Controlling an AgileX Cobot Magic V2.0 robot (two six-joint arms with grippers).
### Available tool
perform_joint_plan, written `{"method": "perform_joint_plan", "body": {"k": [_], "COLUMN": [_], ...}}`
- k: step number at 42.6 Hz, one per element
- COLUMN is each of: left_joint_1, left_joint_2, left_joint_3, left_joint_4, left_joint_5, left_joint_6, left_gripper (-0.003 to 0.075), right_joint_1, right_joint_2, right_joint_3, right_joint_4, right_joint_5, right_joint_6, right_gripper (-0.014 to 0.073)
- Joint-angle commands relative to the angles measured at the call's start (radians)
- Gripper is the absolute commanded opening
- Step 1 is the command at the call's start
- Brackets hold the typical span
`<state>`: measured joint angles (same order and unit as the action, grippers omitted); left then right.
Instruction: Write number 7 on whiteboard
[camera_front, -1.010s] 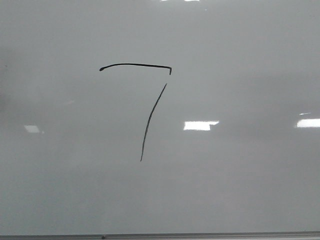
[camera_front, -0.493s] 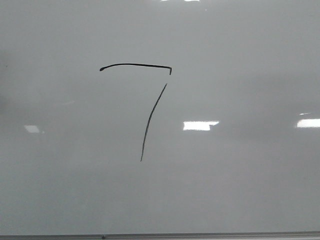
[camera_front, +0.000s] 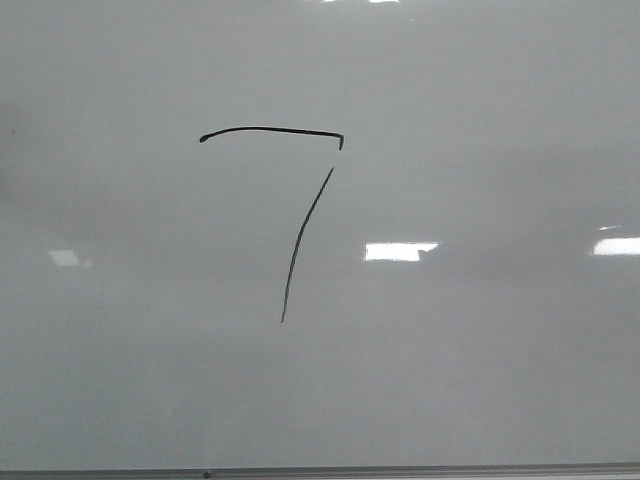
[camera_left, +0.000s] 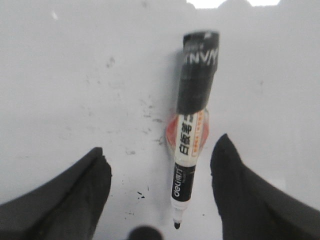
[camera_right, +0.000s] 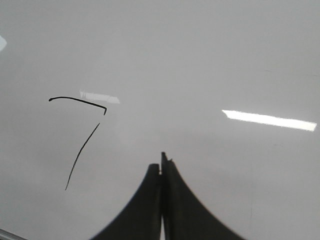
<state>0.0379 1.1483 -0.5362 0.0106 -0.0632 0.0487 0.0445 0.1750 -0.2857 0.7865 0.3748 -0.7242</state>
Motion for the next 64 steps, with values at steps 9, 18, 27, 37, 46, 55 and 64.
{"method": "perform_joint_plan", "body": {"k": [9, 18, 27, 37, 46, 55, 64], "left_joint_1": [-0.058, -0.125, -0.141, -0.141, -0.141, -0.141, -0.141], "left_joint_2": [-0.381, -0.636, -0.777, -0.804, -0.804, -0.804, -0.807], "left_joint_3": [0.042, 0.111, 0.129, 0.129, 0.129, 0.129, 0.144], "left_joint_4": [0.008, 0.008, 0.008, 0.008, 0.008, 0.008, 0.015], "left_joint_5": [0.125, 0.202, 0.27, 0.264, 0.264, 0.264, 0.241], "left_joint_6": [-0.008, -0.008, -0.008, -0.008, -0.008, -0.008, -0.008], "left_gripper": [0.0298, 0.0066, -0.002, -0.002, -0.002, -0.002, -0.002], "right_joint_1": [-0.008, -0.008, -0.008, -0.008, -0.008, -0.008, -0.008], "right_joint_2": [0.009, 0.009, 0.009, 0.009, 0.009, 0.009, 0.009], "right_joint_3": [-0.026, -0.026, -0.026, -0.026, -0.026, -0.026, -0.026], "right_joint_4": [0.02, 0.02, 0.02, 0.02, 0.02, 0.02, 0.02], "right_joint_5": [-0.075, -0.074, -0.074, -0.073, -0.073, -0.073, -0.073], "right_joint_6": [0.0, 0.0, 0.0, 0.0, 0.0, 0.0, 0.0], "right_gripper": [-0.0068, -0.0068, -0.0068, -0.0068, -0.0068, -0.0068, -0.0068]}}
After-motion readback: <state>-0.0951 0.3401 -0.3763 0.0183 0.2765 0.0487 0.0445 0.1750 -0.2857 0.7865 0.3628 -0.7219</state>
